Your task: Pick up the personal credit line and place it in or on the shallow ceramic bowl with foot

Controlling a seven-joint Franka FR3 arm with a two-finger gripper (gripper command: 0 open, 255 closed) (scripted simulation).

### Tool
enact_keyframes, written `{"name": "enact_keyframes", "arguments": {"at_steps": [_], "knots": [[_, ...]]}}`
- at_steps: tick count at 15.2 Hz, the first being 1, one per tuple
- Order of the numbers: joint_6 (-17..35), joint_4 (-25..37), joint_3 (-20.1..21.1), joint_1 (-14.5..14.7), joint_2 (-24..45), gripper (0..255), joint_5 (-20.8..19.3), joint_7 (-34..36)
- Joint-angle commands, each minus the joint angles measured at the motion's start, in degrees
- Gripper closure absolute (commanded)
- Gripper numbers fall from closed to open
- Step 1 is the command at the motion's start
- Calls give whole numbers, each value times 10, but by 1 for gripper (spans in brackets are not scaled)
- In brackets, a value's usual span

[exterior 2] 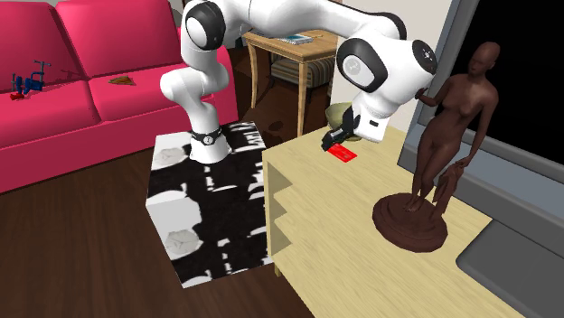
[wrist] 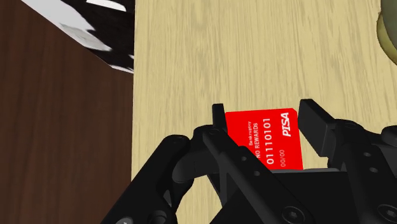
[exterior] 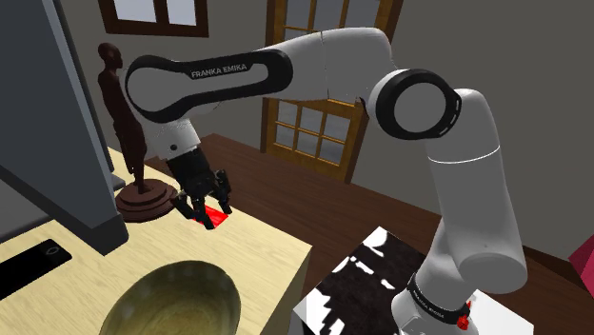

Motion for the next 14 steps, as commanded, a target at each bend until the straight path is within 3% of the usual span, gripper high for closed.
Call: {"name": "enact_keyframes", "arguments": {"at_steps": [1, 14], "knots": [[-13, 12, 1, 1, -2, 255, 1, 2], [-114, 116, 5, 8, 1, 255, 6, 17]]}}
